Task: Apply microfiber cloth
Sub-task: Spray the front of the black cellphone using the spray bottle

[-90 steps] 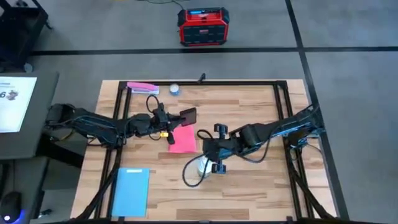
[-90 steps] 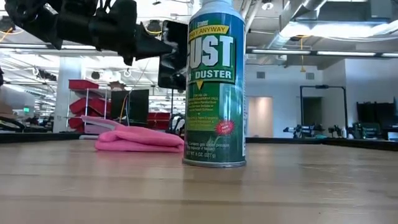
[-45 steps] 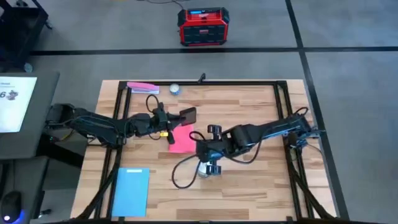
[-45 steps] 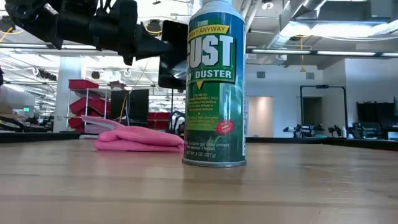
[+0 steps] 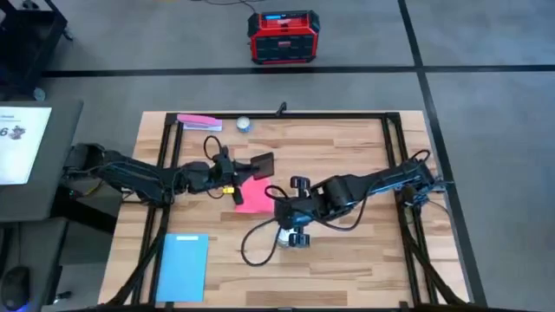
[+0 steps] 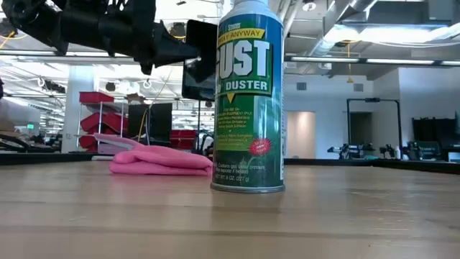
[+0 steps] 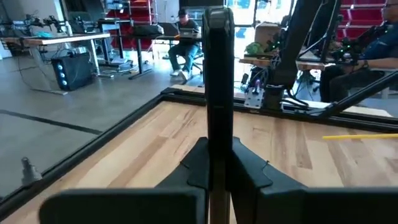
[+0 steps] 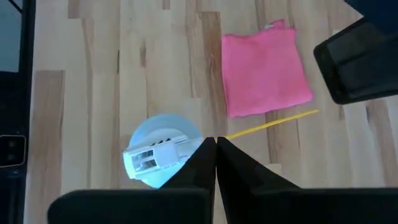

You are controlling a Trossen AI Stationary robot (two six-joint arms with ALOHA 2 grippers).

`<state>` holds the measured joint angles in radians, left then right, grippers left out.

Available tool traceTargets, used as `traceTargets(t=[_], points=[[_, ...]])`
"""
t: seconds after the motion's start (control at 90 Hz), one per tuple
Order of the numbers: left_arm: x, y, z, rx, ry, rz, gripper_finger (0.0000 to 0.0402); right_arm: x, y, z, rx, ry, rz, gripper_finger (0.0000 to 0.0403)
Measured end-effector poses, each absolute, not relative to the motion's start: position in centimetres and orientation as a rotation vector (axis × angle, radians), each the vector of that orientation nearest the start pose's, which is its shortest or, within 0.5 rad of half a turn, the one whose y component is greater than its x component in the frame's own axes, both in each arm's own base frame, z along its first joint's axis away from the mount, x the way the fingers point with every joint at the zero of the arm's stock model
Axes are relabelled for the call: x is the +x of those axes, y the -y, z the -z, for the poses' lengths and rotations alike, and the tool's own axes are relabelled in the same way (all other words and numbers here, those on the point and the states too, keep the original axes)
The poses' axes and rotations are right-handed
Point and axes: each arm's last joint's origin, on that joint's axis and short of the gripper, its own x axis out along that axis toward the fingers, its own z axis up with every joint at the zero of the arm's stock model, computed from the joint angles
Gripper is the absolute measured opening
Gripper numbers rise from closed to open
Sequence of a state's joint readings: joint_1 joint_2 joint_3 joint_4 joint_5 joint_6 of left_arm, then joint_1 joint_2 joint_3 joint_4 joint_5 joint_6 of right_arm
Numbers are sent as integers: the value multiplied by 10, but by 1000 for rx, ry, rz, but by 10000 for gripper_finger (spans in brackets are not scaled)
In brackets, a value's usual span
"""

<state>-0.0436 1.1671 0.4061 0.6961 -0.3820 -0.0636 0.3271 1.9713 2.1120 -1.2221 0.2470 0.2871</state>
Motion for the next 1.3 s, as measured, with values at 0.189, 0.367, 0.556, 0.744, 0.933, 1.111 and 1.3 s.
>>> traceTargets(t=[0.189, 0.367, 0.556, 0.744, 0.933, 1.111, 1.3], points=[[230, 2, -215, -55, -46, -337, 11, 383, -123, -356, -45, -1032, 76, 0], [231, 3, -214, -54, -45, -349, 11, 383, -123, -356, -42, -1034, 72, 0], [239, 3, -205, -53, -50, -349, 11, 383, -122, -355, -43, -1039, 73, 0], [244, 4, -201, -56, -37, -349, 11, 383, -122, -355, -44, -1040, 74, 0], [243, 4, -202, -53, -35, -348, 11, 387, -120, -346, -55, -1077, 80, 0], [243, 4, -202, -50, -34, -346, 11, 393, -119, -339, -63, -1092, 79, 0], [243, 4, -202, -50, -38, -346, 11, 394, -120, -339, -57, -1081, 72, 0]])
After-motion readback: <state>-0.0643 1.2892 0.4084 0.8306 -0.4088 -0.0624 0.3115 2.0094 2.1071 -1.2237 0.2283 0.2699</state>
